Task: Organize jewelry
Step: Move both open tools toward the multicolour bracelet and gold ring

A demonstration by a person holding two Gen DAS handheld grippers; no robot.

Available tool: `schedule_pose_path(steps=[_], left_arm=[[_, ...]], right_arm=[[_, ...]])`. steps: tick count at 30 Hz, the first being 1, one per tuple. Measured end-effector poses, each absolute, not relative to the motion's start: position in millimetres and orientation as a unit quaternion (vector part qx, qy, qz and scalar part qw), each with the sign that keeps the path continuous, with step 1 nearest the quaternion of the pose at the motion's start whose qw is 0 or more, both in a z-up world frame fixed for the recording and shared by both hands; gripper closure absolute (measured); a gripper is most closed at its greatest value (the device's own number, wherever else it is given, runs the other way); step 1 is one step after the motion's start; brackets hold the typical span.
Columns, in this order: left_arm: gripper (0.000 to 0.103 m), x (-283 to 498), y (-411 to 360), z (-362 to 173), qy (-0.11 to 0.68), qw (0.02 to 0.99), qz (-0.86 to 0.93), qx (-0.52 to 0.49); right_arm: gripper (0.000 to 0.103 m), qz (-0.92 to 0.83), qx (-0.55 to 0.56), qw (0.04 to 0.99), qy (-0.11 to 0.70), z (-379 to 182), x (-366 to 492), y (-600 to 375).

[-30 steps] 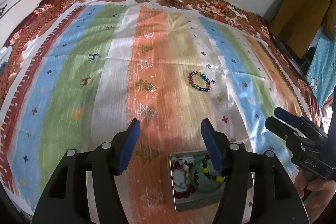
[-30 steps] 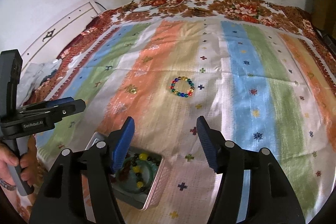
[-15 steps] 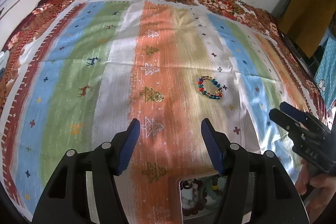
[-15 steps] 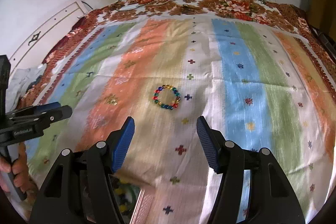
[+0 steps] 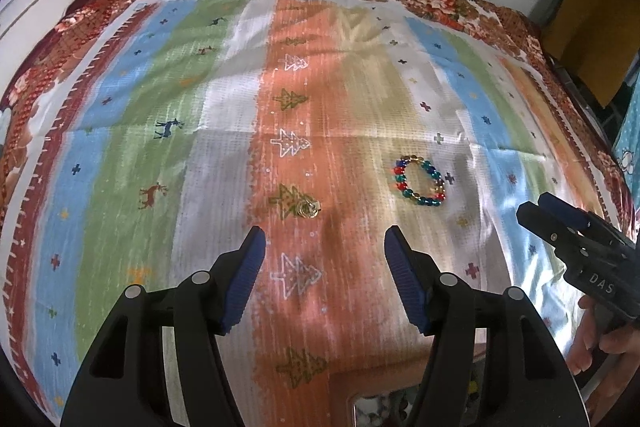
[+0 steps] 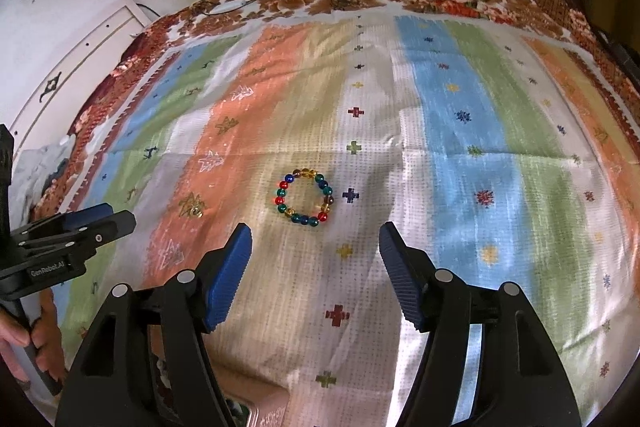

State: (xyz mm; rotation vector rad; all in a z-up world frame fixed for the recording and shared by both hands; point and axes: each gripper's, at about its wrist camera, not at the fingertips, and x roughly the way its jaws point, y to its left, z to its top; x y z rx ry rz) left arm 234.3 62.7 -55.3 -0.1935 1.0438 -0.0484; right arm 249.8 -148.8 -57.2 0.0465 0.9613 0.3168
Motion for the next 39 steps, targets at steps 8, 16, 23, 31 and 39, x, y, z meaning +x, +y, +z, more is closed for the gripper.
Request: schedule_pose_path(steps=[8,16,23,31,39], left_arm=[[0.041,254.8,68.9,-70.1,0.513,0.851,-0.022,-0.108],[0.041,271.3,71.4,-84.7,0.528,0.842,-0.019,-0.112],[0.041,283.2,72.0,-95.8,0.538,0.834,-0.02,-0.116],[0.041,294.5,70.3,-108.6,0.551,0.828,-0.019,-0.107],[0.041,301.8,69.2,-119.1,0.56,0.822,-0.02,-0.1]], right_arm=[[0.037,0.15,0.028,0.864,0.48,-70.9,269.4,-146.5],[0.037,0.149,0.02,0.858,0.491,-83.1,284.8,-139.1],[0.037,0.144,0.014,0.853,0.502,-95.5,296.6,-134.9],[0.037,0.141,0.009,0.849,0.51,-105.0,307.8,-132.2],[0.037,0.139,0.0,0.844,0.518,-116.3,318.6,-125.0]])
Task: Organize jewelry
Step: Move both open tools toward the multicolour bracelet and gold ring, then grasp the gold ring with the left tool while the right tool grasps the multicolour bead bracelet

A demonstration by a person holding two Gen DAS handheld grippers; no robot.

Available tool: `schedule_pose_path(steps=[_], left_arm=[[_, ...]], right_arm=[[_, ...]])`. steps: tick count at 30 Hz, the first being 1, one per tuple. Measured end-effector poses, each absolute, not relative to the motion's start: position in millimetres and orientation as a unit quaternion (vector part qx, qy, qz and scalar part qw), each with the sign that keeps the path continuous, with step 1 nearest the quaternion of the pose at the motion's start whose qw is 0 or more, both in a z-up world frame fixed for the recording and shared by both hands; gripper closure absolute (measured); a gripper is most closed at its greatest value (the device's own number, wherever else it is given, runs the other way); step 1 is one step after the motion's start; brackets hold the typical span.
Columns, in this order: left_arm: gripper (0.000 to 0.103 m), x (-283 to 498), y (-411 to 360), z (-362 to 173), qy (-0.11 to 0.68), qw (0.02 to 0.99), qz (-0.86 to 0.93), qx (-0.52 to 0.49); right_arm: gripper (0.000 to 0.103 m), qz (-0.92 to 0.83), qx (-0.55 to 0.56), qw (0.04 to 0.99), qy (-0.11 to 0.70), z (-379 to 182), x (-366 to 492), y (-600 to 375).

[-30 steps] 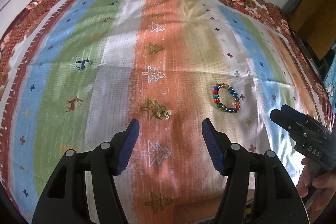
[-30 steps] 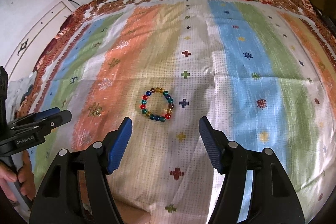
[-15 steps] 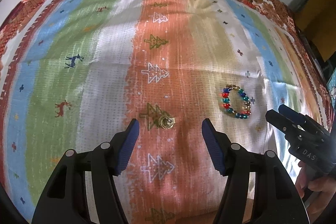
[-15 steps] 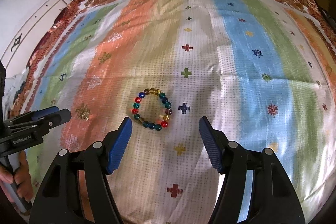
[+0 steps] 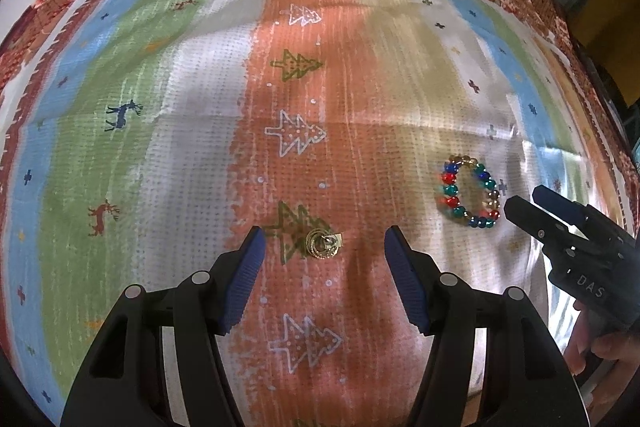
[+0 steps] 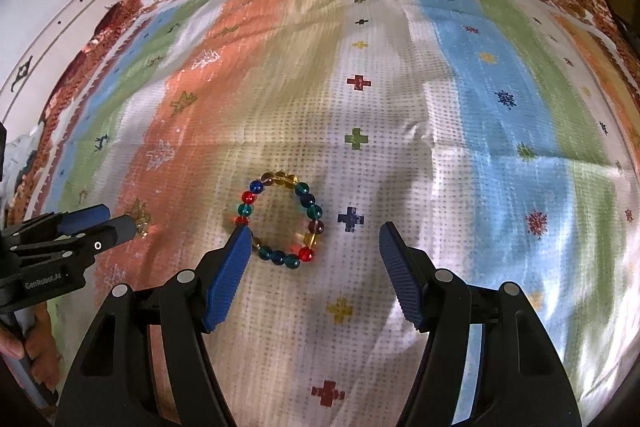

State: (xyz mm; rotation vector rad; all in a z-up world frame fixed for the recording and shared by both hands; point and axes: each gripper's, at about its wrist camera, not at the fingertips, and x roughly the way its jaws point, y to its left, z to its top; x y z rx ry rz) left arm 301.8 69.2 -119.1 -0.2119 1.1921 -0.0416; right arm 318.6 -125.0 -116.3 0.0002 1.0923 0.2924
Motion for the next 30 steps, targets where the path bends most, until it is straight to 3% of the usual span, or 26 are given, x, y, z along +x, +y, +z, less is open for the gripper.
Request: schedule_pose_path(steps=[28,30], left_arm=[[0.043,311.6,51.0,-143.5,0.58,0.814,-0.013,-0.03],[0.049,311.0,51.6,-143.9,0.581,0.813,-0.01,-0.026]], right_arm=[[0.037,0.12,-0.048,0.839,0.528,-142.4,336.6,-111.7],[0.038,0.12,-0.054,0.838,0.529,-142.9,336.4,-110.9]])
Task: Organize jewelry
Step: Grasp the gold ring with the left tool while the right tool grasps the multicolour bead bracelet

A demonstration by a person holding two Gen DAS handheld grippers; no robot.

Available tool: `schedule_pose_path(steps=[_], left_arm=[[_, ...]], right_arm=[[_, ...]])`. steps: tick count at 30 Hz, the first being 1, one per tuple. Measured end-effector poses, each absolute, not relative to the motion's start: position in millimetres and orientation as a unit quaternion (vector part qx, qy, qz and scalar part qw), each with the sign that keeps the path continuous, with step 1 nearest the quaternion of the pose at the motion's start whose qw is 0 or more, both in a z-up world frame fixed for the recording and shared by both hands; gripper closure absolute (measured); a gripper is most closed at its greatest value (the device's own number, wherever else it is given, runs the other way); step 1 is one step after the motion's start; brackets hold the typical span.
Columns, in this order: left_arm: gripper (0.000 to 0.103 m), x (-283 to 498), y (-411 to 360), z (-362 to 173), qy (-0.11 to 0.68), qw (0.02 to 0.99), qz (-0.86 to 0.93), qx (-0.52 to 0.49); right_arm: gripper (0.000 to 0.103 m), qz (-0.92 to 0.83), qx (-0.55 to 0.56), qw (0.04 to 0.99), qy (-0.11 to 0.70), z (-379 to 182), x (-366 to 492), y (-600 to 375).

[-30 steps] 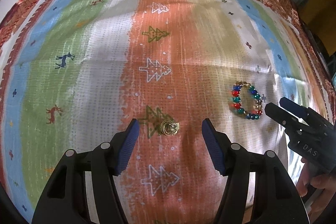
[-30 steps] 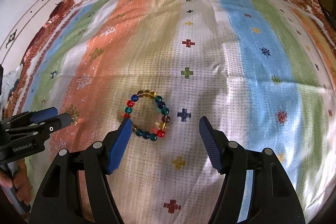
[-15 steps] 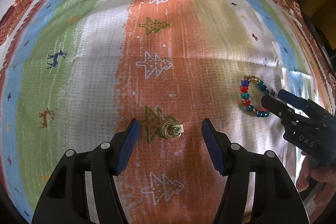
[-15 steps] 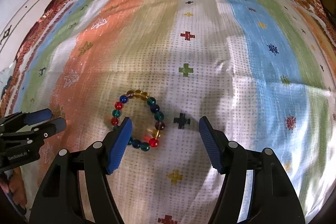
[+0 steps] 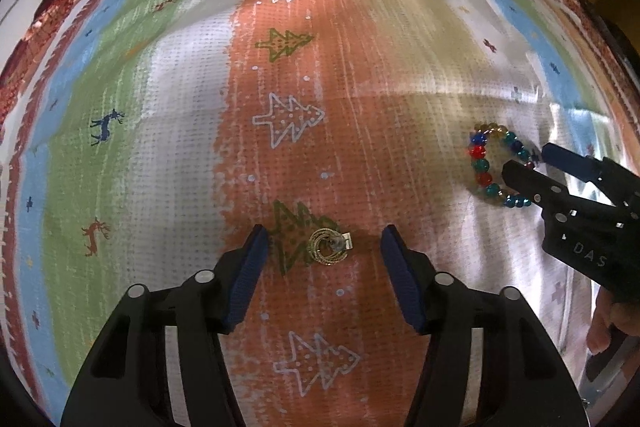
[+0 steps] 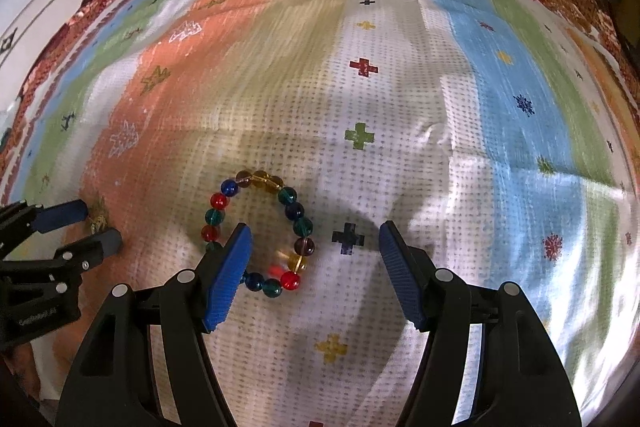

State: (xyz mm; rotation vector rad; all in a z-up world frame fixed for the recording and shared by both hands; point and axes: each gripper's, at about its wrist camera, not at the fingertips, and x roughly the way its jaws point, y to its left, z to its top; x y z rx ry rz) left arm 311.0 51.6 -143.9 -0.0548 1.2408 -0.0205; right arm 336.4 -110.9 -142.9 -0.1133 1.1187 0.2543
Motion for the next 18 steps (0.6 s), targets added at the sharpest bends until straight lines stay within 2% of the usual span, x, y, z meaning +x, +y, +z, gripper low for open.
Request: schedule_pose_path(steps=[3,4,6,7,9,10,18], left_arm=[[0.058,310.5,55.9,-144.1,0.583,0.812,-0.002,-0.03],[0.061,310.0,57.4,-143.7,0.583,0.812,0.002,-0.03],[0.075,309.6,59.4,-143.5,0.582,0.813,0.007,-0.027],[0.076,309.9,60.0,-143.7,0.582,0.813,0.007,-0.026],[0.086,310.3,59.0,-143.5,0.582,0.813,0.006,-0.024],[0.086,310.3,59.9,-143.5,0.582,0.813,0.007,-0.025],[0.087,310.0,61.5,-139.9,0.583,0.812,0.004,-0.031]], right_arm=[[0.048,0.112,-0.057,0.841,0.527,-143.6,335.3,-112.8],[0.055,0.11,-0.054,0.841,0.527,-143.6,335.4,-114.2],[0.068,0.111,-0.052,0.841,0.526,-142.9,335.8,-116.3],[0.075,0.113,-0.05,0.841,0.527,-142.6,336.0,-116.9],[0.087,0.116,-0.052,0.841,0.526,-142.9,335.2,-116.1],[0.09,0.116,-0.055,0.841,0.526,-143.2,334.7,-115.3],[0.093,0.121,-0.056,0.843,0.522,-141.0,331.7,-113.6]])
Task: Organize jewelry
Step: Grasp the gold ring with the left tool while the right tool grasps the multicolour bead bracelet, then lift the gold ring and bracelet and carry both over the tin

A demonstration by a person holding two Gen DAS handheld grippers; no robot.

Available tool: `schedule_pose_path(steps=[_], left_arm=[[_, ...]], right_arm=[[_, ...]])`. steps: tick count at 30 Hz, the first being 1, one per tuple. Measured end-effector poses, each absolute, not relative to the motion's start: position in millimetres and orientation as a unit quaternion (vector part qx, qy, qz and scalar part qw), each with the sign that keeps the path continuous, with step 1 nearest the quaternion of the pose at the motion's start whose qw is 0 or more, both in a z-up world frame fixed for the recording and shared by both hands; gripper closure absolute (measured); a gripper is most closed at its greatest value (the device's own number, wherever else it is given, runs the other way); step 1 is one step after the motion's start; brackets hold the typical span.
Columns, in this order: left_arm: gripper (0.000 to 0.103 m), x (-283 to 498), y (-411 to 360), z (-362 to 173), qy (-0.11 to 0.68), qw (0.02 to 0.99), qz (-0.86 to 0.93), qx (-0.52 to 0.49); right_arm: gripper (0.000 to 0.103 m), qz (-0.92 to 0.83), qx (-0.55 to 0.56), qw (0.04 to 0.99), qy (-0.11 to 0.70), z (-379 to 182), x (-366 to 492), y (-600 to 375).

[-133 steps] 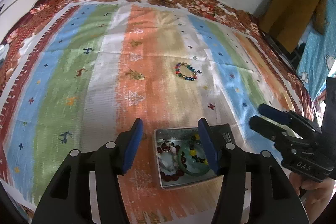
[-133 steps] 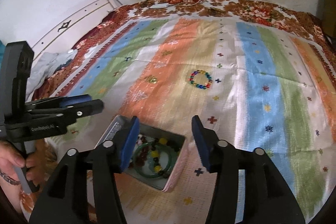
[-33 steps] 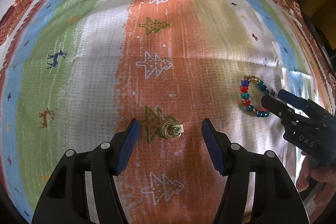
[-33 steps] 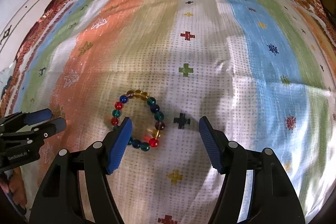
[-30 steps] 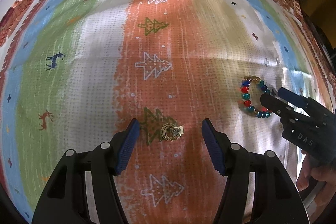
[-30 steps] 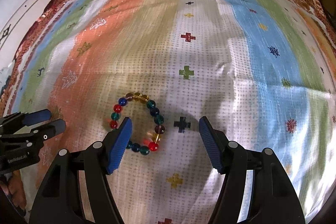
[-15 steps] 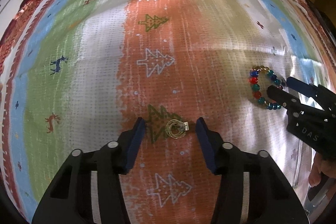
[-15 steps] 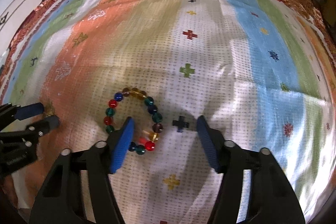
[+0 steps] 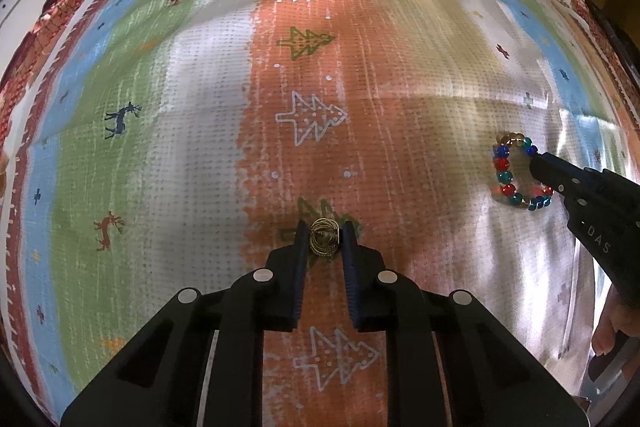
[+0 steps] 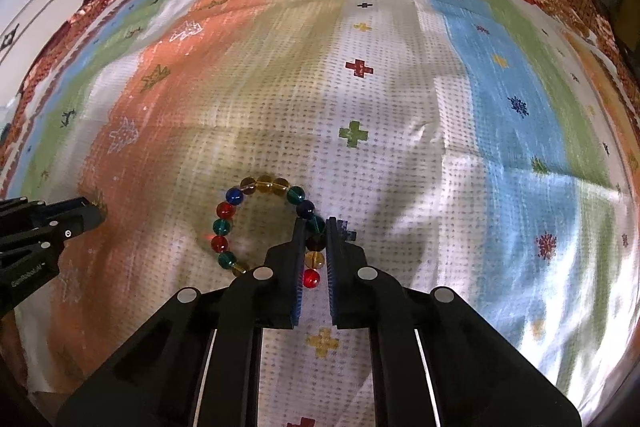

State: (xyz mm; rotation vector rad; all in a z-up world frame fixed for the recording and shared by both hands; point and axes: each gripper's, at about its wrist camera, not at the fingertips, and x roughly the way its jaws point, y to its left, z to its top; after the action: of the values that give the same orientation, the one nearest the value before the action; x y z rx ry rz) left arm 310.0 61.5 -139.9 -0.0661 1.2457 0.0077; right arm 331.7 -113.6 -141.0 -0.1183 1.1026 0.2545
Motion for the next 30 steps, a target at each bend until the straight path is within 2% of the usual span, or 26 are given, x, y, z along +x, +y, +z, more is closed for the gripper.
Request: schedule_pose_path(steps=[30], left_arm=[[0.088,286.2,58.7,-105.3,0.555,0.83,-0.01,-0.056]], right_arm=[[0.093,0.141,-0.05,0.863,0.483,-90.3,284.8,-119.5]])
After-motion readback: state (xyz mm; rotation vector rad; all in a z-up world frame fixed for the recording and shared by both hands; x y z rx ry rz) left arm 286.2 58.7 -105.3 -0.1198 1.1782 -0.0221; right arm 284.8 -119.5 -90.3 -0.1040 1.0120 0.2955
